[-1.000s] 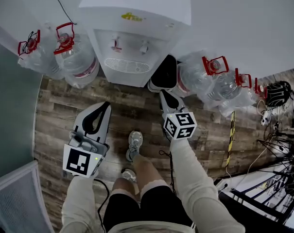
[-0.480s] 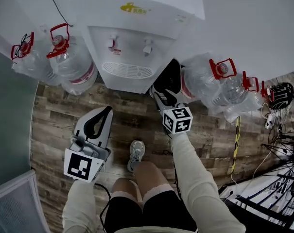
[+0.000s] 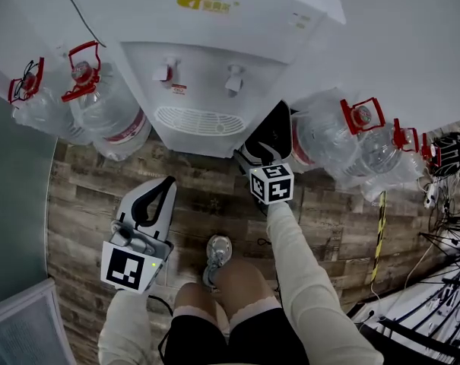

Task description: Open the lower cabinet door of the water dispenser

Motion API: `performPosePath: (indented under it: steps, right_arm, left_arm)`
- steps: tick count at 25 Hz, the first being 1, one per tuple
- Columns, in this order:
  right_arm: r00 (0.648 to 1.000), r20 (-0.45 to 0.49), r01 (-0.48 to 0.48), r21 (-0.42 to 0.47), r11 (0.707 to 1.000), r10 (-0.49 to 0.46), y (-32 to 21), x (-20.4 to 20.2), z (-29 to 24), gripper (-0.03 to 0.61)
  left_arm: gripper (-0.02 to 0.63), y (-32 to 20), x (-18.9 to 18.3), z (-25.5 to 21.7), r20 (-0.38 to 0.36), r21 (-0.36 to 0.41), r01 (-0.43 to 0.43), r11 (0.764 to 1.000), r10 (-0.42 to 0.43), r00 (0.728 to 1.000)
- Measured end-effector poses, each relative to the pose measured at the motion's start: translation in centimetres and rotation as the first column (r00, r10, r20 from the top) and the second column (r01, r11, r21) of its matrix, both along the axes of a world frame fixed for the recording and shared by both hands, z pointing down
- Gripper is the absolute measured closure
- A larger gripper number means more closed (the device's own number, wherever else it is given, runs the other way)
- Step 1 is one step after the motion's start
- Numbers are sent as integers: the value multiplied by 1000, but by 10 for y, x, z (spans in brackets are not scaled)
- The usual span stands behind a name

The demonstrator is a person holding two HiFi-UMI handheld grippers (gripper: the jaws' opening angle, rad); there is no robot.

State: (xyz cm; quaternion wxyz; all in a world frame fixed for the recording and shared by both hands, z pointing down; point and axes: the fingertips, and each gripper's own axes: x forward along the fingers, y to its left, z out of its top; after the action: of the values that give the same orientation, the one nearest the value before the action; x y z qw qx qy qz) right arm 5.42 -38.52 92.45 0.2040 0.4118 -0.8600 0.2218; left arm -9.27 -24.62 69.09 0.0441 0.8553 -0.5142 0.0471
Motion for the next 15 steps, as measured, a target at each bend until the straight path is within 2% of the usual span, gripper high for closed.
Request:
performPosePath:
  steps: [7,12,15]
  right_arm:
    - [1000,4,9,-5,1000,-9,-27,-14,18,297]
    - [998,52,-31,-27,999,33,-31,-15,19,295]
    - [996,55,-65,-36,997,67,-31,-14,17,316]
  left_arm:
    - [612,-14,-5,20,0,-9,3,1000,-3,1000]
    - [612,-15,-12,26,-4,-12,17,1000,-17,1000]
    - [612,-11,-14,28,-5,-20,19,1000,-19,1000]
